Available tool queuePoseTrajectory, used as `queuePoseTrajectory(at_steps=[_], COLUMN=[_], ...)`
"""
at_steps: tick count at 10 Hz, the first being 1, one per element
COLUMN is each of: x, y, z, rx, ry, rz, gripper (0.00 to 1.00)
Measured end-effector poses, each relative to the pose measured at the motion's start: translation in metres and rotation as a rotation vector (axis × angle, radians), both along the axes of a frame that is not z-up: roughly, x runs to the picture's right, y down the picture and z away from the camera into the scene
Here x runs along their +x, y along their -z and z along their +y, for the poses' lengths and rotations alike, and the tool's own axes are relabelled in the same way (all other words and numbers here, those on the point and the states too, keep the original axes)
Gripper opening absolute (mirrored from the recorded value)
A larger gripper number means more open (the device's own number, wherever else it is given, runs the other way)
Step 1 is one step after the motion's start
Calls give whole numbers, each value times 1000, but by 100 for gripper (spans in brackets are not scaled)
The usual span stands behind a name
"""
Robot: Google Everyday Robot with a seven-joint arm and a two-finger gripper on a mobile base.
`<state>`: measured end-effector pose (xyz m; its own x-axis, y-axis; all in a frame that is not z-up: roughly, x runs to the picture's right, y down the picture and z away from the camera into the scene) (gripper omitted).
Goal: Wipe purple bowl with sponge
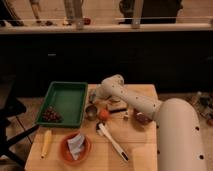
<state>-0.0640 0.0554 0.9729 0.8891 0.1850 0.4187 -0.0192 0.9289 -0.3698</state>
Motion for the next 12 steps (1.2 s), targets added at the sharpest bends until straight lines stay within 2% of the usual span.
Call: queuePoseTrajectory(at_steps=[3,4,12], x=[-3,-3,-3], y=[1,1,3], z=[0,0,-2], rx=[-3,-4,9], ry=[2,1,8], rz=[-17,-22,-32], gripper=[4,0,0])
